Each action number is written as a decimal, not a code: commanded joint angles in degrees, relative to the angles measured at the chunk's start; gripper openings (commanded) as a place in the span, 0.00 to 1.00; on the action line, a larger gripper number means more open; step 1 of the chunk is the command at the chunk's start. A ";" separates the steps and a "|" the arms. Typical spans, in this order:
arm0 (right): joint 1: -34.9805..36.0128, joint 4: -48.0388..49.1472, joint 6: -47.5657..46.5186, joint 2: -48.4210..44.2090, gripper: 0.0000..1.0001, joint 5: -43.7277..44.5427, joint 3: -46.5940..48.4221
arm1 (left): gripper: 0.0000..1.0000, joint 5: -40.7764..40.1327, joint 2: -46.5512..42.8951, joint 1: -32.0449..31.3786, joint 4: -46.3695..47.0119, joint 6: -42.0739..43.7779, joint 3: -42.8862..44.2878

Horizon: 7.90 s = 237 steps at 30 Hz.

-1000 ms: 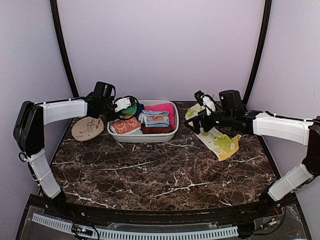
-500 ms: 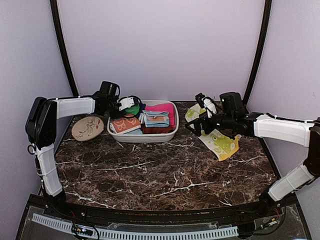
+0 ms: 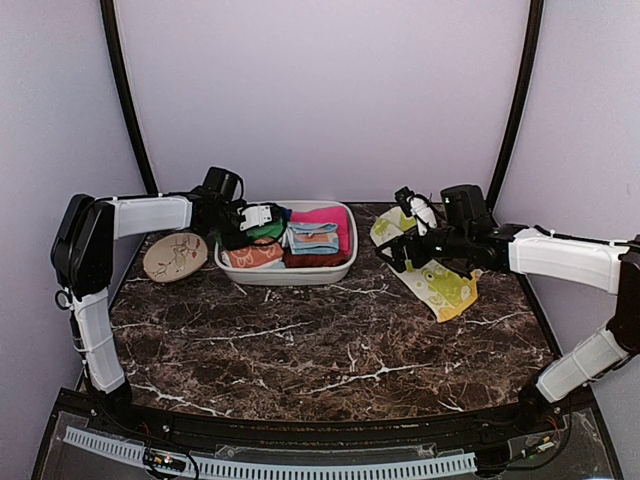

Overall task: Roll the towels
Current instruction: Place the towel in the storage box, then move the towel to the center of the board, then flatten out the towel at the center of the board.

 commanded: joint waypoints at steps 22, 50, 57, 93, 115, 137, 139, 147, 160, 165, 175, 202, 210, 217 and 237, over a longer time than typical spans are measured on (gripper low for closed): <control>-8.64 -3.38 13.46 -3.41 1.00 17.44 -0.05 | 0.58 -0.50 -2.56 2.37 -5.29 -6.41 11.71; -7.26 -6.85 25.77 15.55 0.77 15.15 -9.83 | 0.99 -4.46 -20.67 4.46 -18.73 -21.71 3.21; 0.85 -7.95 30.57 13.53 0.60 8.11 -14.33 | 0.99 -1.59 -37.26 5.90 -13.06 -23.02 -16.13; 1.80 -25.34 23.26 15.16 0.76 9.02 13.03 | 0.83 21.31 -35.42 -7.46 -19.26 -23.29 -33.69; -9.75 -22.50 18.44 23.60 0.68 11.56 7.83 | 0.74 18.59 -6.69 -20.02 -12.31 -33.06 -20.41; -10.99 -30.81 14.75 11.17 0.75 10.71 10.96 | 0.00 2.96 -19.62 -17.17 -17.96 -17.15 -30.83; -11.59 -30.63 12.80 16.32 0.75 10.35 16.65 | 0.00 1.25 -21.19 -15.97 -18.42 -15.47 -30.91; -11.98 -28.96 6.89 33.99 0.66 0.54 32.44 | 0.00 -2.42 -23.46 -12.44 -19.72 -11.95 -28.91; -10.54 -25.44 2.82 41.74 0.59 -1.52 35.42 | 0.00 -3.91 -20.02 -12.44 -18.45 -12.10 -26.74; -9.27 -25.69 1.62 44.55 0.53 1.24 37.54 | 0.00 -3.89 -19.35 -12.44 -18.10 -12.52 -26.27; -8.60 -25.33 0.87 46.72 0.33 2.66 39.11 | 0.00 -4.35 -19.02 -12.44 -17.41 -12.57 -26.78; 5.63 -23.69 19.50 -17.79 0.00 11.55 0.11 | 0.00 1.52 -48.06 -9.88 -45.93 -15.94 -21.48; 8.44 -36.87 26.06 -33.33 0.00 13.55 3.76 | 0.00 0.03 -60.66 -9.85 -56.58 -9.29 -18.20; 9.65 -42.19 30.84 -37.05 0.00 7.91 7.08 | 0.00 3.58 -62.85 -9.89 -66.75 -8.21 -10.31; 5.92 -34.75 22.84 -12.86 0.00 11.33 0.98 | 0.00 -14.70 -51.08 -9.12 -35.07 1.91 -33.69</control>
